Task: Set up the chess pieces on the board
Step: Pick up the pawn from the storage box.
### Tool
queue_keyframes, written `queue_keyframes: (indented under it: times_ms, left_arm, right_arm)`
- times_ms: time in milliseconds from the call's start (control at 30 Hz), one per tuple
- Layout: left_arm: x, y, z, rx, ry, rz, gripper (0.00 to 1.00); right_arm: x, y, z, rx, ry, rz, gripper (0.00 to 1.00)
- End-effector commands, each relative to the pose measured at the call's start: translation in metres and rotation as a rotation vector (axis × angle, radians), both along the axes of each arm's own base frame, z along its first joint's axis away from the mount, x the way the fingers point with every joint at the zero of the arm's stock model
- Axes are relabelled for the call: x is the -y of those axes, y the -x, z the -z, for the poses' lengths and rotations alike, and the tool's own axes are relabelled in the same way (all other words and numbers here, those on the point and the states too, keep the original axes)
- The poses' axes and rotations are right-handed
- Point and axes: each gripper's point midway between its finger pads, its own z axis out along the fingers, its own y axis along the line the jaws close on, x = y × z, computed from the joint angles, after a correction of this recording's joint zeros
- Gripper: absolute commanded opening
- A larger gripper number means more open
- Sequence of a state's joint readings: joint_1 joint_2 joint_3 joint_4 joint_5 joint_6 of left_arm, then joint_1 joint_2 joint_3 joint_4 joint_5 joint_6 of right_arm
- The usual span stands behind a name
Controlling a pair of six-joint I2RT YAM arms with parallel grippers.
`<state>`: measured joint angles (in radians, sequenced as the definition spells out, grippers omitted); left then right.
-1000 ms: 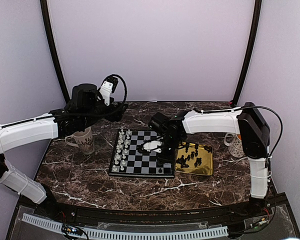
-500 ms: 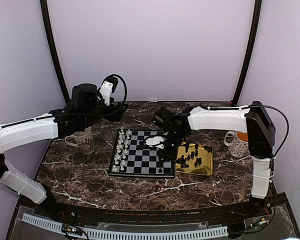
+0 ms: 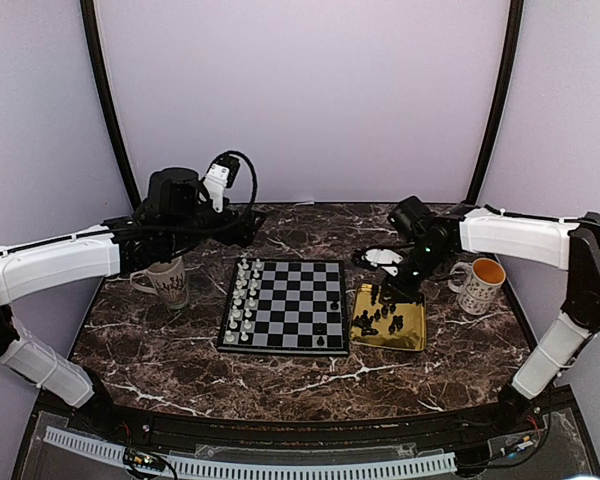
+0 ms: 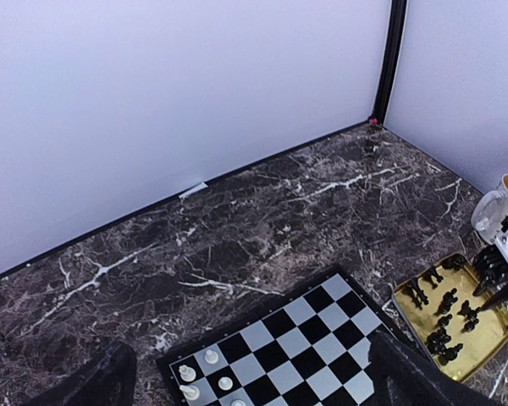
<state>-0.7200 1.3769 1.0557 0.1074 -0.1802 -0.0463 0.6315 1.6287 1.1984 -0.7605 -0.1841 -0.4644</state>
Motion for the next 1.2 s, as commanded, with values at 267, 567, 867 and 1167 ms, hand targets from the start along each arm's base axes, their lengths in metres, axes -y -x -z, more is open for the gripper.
queue_keyframes:
  times_ms: [267, 567, 867, 1167]
  left_arm:
    - [0.065, 0.028, 0.042, -0.156, -0.042, 0.252, 0.99]
    - [0.054, 0.011, 0.058, -0.122, -0.19, 0.167, 0.99]
    - [0.057, 0.018, 0.049, -0.119, -0.132, 0.224, 0.96]
    - [0.061, 0.017, 0.054, -0.154, -0.144, 0.229, 0.93]
  right_arm:
    - [0.058, -0.007, 0.007, 0.056, -0.117, 0.171, 0.2]
    - [0.057, 0.005, 0.021, 0.004, -0.101, 0.101, 0.2]
    - [0.061, 0.013, 0.054, -0.056, -0.021, 0.074, 0.19]
    - [0.062, 0.013, 0.062, -0.063, 0.009, 0.075, 0.19]
